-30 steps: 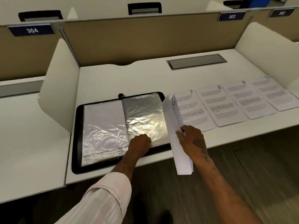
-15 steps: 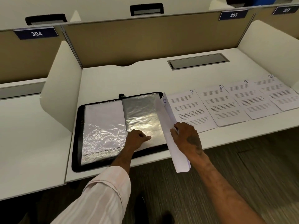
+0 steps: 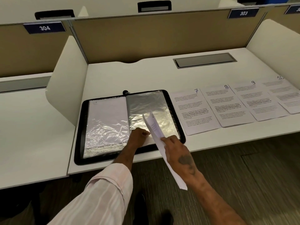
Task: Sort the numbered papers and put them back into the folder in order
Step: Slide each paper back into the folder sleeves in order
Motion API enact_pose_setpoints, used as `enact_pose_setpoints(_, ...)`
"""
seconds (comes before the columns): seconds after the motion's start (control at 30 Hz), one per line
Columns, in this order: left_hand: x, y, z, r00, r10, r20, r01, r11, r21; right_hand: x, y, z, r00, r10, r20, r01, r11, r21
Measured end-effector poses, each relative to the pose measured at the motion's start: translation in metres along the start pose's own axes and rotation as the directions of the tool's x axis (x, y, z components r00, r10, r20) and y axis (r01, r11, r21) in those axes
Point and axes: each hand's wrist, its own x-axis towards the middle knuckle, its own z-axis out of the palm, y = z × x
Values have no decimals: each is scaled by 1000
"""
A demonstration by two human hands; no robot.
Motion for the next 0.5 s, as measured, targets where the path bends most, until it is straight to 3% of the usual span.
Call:
enact_pose_setpoints(0.2,1,-4,-4,996,56,-66,-50,996,78,-26,2,12,990,-10,139,25,994,-109)
enact_pose_setpoints(0.33,-3,-1,-6,995,11,-99,-14,999,-28,-32,4,5,964,39,264,27,970,-241)
enact_pose_setpoints(0.5,-9,3,-6,988,-7,-153,2,999,-32,-36,7,2,936,133,326,4,922,-388)
